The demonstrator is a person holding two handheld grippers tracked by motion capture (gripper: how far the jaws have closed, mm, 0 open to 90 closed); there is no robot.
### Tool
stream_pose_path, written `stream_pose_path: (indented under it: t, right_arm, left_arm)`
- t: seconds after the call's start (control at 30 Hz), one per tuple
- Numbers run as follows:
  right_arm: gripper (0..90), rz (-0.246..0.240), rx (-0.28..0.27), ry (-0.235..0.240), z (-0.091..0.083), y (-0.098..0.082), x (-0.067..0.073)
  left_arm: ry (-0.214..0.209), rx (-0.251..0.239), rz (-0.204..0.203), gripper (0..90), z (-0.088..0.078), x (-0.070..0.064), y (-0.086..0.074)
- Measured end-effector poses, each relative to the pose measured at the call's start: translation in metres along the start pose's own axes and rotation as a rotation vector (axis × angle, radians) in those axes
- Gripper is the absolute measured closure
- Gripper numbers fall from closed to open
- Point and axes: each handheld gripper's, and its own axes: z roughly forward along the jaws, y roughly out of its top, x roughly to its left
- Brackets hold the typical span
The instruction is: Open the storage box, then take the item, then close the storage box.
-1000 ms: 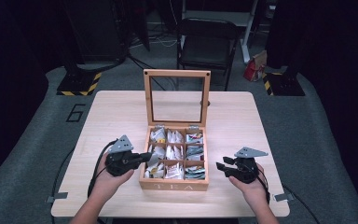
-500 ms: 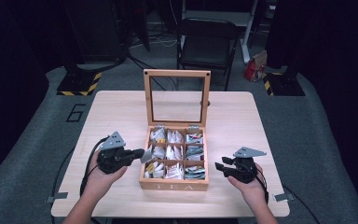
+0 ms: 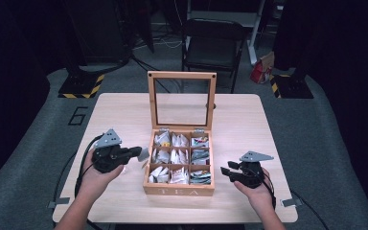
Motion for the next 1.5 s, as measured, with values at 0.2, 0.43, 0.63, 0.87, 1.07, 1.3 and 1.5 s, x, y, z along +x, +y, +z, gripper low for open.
stream_pose_path:
  t: [0.2,0.43,0.63,0.87,1.07,1.3,1.5]
  right_arm:
    - [56.1,-0.007,-0.002,0.002,0.000,0.000,0.000]
    - [56.2,-0.013,0.002,0.002,0.001,0.000,0.000]
    - [56.1,-0.012,0.002,0.003,0.000,0.000,0.000]
    - [56.1,-0.007,0.001,-0.002,-0.001,-0.001,0.000]
    - [56.2,-0.011,0.002,0.002,0.000,-0.001,0.000]
    - [56.1,-0.008,0.001,0.000,0.000,-0.001,0.000]
    - [56.1,-0.008,0.002,0.001,0.001,0.000,0.001]
  left_arm:
    - [0.011,-0.009,-0.006,89.6,-0.007,0.004,0.005]
    - [0.048,-0.024,-0.020,89.6,-0.018,0.015,0.010]
    - [0.075,-0.027,-0.037,89.6,-0.026,0.024,0.006]
    - [0.098,-0.019,-0.051,89.6,-0.035,0.032,0.001]
    - [0.121,-0.021,-0.067,89.6,-0.042,0.039,-0.005]
    - [0.146,-0.030,-0.094,89.6,-0.052,0.047,-0.011]
    - [0.167,-0.037,-0.108,89.6,-0.057,0.051,-0.013]
